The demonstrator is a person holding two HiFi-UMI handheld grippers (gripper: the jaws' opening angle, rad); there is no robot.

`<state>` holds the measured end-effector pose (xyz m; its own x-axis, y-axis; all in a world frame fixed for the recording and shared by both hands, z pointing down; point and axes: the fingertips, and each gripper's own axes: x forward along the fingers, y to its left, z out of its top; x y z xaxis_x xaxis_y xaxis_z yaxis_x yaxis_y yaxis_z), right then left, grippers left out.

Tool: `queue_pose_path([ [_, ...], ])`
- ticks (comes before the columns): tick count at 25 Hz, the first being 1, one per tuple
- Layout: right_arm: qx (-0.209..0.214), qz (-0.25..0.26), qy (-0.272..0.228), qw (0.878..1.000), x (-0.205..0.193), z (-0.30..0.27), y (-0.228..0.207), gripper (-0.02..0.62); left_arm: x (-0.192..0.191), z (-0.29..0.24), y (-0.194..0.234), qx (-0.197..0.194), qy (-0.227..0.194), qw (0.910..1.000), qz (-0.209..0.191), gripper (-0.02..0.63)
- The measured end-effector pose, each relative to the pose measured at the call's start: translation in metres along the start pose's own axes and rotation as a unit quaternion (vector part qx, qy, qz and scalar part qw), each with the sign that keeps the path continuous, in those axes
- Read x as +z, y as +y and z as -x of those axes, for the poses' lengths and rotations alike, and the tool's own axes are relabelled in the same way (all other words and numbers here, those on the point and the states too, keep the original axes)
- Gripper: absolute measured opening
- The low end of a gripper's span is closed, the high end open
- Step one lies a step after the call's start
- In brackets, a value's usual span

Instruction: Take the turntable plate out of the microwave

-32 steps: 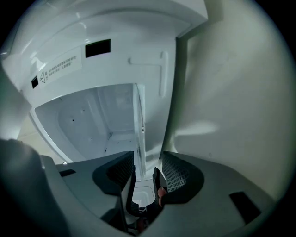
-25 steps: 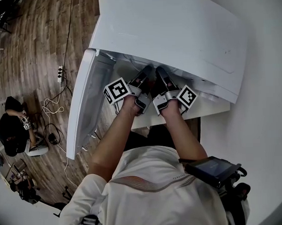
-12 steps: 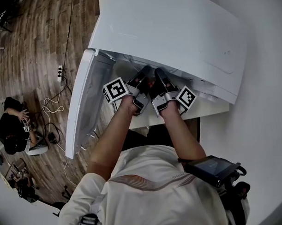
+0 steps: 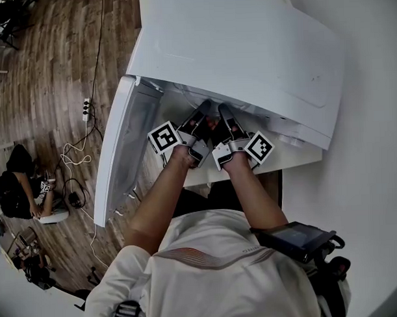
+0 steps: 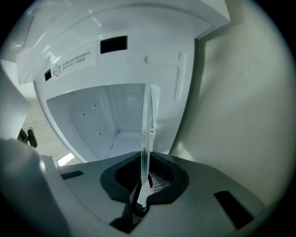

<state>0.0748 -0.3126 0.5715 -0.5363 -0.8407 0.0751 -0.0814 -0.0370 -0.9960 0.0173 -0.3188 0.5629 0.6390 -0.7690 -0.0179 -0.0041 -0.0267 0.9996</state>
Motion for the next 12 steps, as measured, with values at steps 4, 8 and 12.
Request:
queue_pose_path([
  [4,0.009,0.011,0.006,1.0,0.001,-0.002,0.004,0.031,0.001,0.0,-0.001,-0.001,-0.007,1.0,-0.006,0.043],
  [8,0.017,0.026,0.014,0.999,0.0,-0.002,0.013,0.031,0.003,0.001,-0.013,-0.014,-0.013,0.9998,-0.011,0.043],
  [12,0.027,0.039,0.03,0.998,-0.002,-0.002,0.033,0.031,0.004,0.006,-0.028,-0.02,-0.028,0.9992,-0.017,0.043],
])
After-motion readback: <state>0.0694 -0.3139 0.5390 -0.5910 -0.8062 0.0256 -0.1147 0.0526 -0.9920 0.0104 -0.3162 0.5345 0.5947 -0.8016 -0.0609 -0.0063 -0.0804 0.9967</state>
